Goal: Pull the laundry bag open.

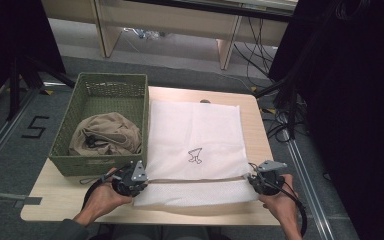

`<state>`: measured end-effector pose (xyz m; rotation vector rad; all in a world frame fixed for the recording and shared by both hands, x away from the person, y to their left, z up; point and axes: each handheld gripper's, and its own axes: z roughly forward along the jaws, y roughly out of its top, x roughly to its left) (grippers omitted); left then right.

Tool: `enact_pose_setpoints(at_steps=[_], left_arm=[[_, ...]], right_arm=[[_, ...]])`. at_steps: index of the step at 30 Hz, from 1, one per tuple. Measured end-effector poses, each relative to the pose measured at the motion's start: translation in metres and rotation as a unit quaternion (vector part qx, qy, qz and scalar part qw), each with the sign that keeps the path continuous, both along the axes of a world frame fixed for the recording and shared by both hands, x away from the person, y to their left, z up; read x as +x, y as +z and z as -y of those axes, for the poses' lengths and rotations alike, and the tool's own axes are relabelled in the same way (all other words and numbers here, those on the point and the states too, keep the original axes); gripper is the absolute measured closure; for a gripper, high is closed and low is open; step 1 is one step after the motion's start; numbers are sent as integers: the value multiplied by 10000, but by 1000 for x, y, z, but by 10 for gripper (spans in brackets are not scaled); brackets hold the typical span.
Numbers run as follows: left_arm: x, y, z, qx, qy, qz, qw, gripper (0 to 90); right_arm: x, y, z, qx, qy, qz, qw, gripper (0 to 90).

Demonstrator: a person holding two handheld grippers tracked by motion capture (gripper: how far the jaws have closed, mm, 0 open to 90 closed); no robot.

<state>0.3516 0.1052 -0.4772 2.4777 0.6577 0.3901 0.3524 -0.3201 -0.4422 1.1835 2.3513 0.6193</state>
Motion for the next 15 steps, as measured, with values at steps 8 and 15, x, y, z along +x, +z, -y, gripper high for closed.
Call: enact_pose_setpoints(at_steps=[8,15], left_arm=[[-1,-5,-10,162,48,53,9998,817],[-2,-5,-13,348,44,85,9993,817]], right_arm=[[-1,-1,3,47,-37,-32,10000,849],[1,-2,4,72,-40,-65,9999,850]])
